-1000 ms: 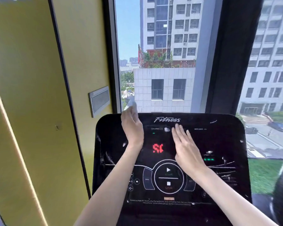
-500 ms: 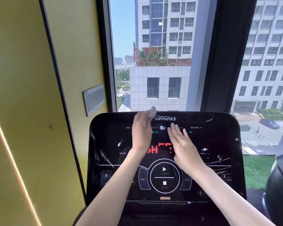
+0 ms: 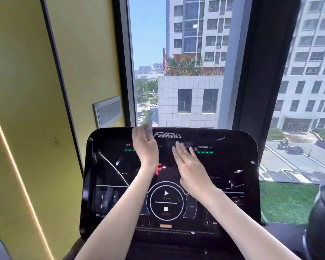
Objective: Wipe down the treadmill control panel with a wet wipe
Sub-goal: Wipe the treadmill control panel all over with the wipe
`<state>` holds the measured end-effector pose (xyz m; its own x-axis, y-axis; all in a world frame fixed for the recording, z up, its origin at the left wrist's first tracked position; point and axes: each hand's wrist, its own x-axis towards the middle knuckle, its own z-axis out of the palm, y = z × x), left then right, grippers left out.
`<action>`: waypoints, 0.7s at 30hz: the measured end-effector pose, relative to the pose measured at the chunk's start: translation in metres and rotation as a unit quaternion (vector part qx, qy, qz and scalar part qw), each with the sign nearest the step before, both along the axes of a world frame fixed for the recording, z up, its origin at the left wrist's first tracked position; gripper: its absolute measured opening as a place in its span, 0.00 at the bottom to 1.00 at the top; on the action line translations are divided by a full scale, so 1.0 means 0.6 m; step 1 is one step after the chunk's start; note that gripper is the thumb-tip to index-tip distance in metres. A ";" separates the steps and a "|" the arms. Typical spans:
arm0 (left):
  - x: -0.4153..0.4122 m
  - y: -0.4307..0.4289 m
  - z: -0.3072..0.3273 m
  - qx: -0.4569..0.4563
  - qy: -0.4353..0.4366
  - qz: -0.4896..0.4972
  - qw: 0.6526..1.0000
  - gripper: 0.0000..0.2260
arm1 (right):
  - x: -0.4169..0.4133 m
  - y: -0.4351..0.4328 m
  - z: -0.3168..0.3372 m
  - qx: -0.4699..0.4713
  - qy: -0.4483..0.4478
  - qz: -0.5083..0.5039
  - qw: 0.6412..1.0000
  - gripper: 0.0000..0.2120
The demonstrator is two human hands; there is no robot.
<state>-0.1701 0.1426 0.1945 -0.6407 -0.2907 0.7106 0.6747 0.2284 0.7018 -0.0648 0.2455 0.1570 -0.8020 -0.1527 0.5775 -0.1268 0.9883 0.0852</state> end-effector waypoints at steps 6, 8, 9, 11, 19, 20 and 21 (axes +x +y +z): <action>0.015 0.018 0.005 -0.078 0.014 -0.085 0.993 0.07 | 0.019 0.047 0.012 -0.020 -0.005 0.047 0.999 0.41; 0.015 0.017 0.007 0.047 -0.057 -0.006 0.997 0.08 | 0.034 0.069 0.007 -0.039 0.017 0.032 0.999 0.40; 0.018 0.026 0.005 0.048 -0.063 0.014 0.997 0.08 | 0.041 0.078 0.004 -0.050 0.026 0.022 0.998 0.40; 0.032 0.055 -0.003 -0.078 -0.014 -0.009 0.997 0.09 | 0.049 0.091 -0.005 -0.062 0.040 0.007 0.997 0.40; 0.019 0.064 0.008 -0.032 -0.043 0.012 0.998 0.08 | 0.040 0.112 -0.025 -0.054 0.045 -0.002 0.998 0.40; 0.031 0.078 0.005 -0.109 -0.006 -0.008 0.994 0.08 | 0.037 0.112 -0.028 -0.055 0.044 -0.011 0.997 0.40; 0.042 0.089 -0.003 -0.192 0.041 -0.048 0.979 0.09 | 0.036 0.112 -0.028 -0.053 0.042 -0.018 0.998 0.40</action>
